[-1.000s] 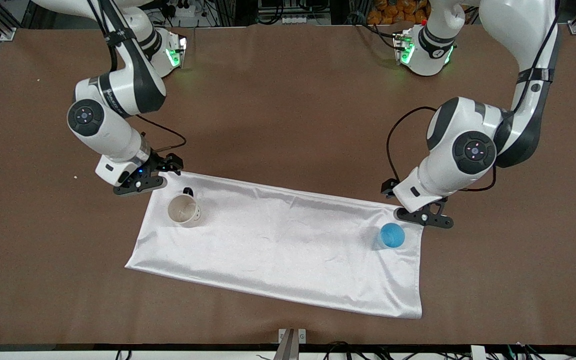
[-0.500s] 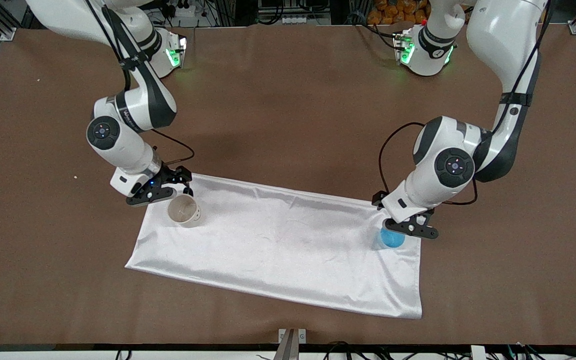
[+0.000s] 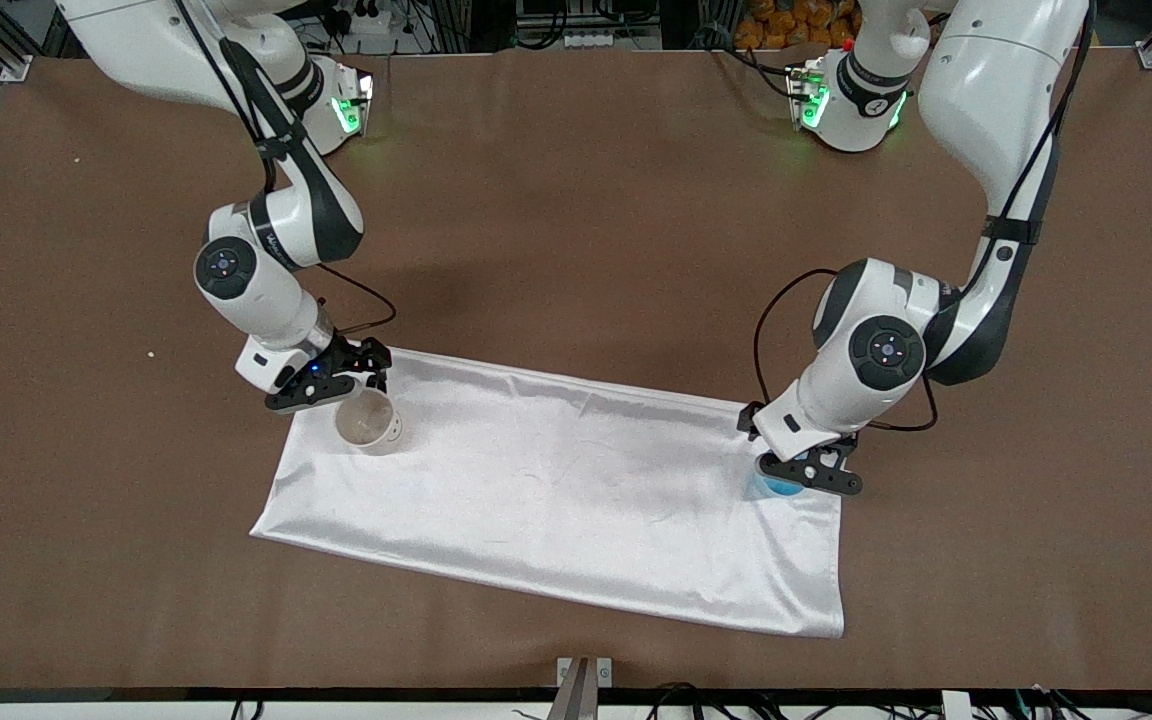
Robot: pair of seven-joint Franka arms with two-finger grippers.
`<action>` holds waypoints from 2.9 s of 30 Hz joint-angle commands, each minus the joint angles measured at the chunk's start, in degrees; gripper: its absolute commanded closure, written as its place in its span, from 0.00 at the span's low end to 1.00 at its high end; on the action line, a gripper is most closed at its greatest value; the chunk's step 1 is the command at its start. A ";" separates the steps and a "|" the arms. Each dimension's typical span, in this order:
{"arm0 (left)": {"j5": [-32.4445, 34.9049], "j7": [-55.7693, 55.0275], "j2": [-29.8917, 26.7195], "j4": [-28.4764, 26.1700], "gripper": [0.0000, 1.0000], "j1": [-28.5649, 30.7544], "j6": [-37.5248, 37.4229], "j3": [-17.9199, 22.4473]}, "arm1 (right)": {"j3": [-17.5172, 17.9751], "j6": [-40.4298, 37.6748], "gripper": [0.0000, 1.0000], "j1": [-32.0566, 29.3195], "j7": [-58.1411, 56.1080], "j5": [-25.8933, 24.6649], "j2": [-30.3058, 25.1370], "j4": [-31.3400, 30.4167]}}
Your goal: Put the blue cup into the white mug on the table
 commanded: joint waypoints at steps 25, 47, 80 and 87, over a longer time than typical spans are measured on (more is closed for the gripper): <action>4.74 0.62 7.40 4.05 0.00 -1.31 6.46 -0.56 | -0.31 6.07 0.98 0.27 -1.09 -4.94 4.43 2.27; 4.91 2.72 7.75 3.61 1.00 -0.69 7.34 -0.56 | 0.92 -3.84 1.00 2.90 14.37 -3.36 -0.84 3.14; 4.91 6.24 1.69 1.77 1.00 0.36 1.11 -0.56 | 7.69 -7.56 1.00 16.96 37.58 13.96 -2.96 5.78; 4.83 6.07 -4.11 -1.66 1.00 0.54 -3.73 -0.48 | 7.60 -3.60 1.00 19.69 43.72 7.12 0.38 5.87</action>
